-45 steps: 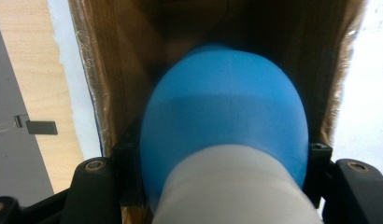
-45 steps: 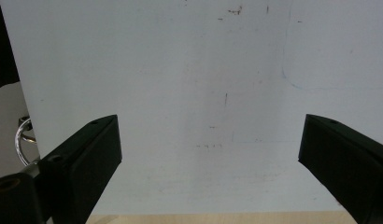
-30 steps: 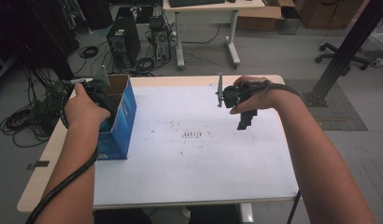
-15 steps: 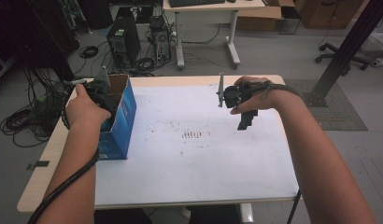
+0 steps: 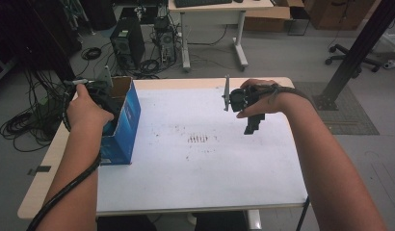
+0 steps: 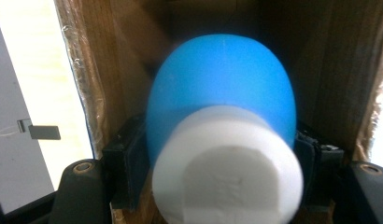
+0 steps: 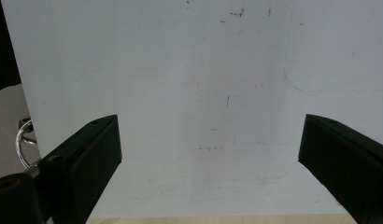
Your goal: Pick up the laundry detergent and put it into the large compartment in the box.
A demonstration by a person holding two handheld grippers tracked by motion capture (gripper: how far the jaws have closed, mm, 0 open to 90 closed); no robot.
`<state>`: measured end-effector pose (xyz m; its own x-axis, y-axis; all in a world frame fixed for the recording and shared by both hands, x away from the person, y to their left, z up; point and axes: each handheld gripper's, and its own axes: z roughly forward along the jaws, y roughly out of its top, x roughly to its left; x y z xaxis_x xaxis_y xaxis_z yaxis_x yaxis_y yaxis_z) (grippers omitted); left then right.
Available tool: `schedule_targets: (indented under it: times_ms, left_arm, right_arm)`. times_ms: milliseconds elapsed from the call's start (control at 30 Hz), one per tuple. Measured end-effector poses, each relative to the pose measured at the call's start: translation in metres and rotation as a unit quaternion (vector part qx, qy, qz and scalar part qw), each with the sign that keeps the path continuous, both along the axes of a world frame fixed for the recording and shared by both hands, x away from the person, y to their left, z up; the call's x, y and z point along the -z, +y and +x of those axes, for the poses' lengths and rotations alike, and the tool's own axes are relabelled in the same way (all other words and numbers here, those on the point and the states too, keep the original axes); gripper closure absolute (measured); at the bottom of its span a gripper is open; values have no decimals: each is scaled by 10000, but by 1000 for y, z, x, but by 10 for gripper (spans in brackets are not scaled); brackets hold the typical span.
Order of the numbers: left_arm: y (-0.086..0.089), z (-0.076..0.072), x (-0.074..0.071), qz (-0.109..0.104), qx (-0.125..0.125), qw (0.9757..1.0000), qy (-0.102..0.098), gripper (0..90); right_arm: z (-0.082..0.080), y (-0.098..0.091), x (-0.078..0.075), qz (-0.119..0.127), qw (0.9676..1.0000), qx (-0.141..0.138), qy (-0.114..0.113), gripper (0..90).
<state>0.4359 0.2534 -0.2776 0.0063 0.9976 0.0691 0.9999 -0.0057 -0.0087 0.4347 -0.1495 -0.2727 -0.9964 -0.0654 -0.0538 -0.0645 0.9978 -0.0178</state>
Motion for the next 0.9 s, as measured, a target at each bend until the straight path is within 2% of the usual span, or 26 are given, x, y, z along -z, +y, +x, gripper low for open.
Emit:
schedule_targets:
  times_ms: [300, 433, 567, 900]
  left_arm:
    - [1, 0, 0, -23, -17, 10000, -8, 327]
    - [0, 0, 1, -54, -18, 10000, 0, 284]
    - [-1, 0, 0, -43, -23, 10000, -13, 284]
    - [-1, -2, -9, 25, -37, 10000, -38, 252]
  right_arm:
    - [0, -1, 0, -6, 10000, 12, 6, 58]
    - [1, 0, 1, -11, 10000, 0, 14, 59]
    - [1, 1, 1, 0, 10000, -8, 10, 58]
    - [0, -1, 1, 22, 10000, 11, 10, 59]
